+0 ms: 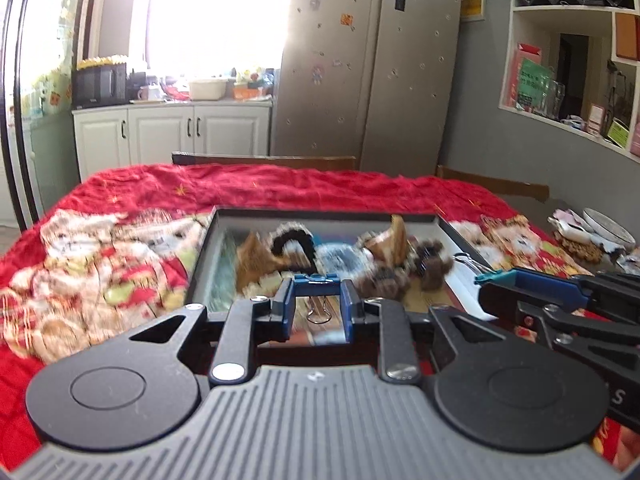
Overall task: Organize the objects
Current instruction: 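Carry the binder clip over the box with the left gripper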
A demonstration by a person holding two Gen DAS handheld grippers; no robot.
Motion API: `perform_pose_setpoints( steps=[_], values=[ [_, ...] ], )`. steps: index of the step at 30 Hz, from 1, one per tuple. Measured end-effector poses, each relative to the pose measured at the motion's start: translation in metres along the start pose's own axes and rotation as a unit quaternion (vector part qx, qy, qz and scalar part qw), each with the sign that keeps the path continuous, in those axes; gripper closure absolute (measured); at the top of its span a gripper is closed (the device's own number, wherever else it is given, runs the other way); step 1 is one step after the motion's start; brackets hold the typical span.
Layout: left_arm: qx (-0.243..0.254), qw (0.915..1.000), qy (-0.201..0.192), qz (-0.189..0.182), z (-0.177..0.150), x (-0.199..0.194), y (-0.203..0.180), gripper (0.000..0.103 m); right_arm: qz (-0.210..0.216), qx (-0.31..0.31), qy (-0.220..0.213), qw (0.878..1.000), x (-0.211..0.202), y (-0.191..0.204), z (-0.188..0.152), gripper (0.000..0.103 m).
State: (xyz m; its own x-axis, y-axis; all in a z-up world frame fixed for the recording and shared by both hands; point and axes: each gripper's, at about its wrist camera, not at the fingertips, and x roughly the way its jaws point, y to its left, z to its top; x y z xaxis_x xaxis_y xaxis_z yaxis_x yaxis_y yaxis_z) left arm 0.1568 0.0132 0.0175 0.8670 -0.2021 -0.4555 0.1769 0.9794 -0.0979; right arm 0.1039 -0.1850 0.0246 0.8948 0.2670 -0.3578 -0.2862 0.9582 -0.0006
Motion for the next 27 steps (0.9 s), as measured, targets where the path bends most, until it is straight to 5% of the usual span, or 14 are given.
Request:
perform_pose_setpoints(
  steps=[14, 27],
  values=[
    [-0.009, 0.9995, 0.001, 0.029, 0.024, 0.048, 0.014, 0.076, -0.003, 0.004, 0.001, 1.000, 0.066, -0.012, 0.040, 0.079],
    [0.002, 0.9989, 0.030, 0.035, 0.010, 0.083, 0.025, 0.076, -0.001, 0.017, 0.045, 0.999, 0.134, -0.019, 0.018, 0.079]
  ],
)
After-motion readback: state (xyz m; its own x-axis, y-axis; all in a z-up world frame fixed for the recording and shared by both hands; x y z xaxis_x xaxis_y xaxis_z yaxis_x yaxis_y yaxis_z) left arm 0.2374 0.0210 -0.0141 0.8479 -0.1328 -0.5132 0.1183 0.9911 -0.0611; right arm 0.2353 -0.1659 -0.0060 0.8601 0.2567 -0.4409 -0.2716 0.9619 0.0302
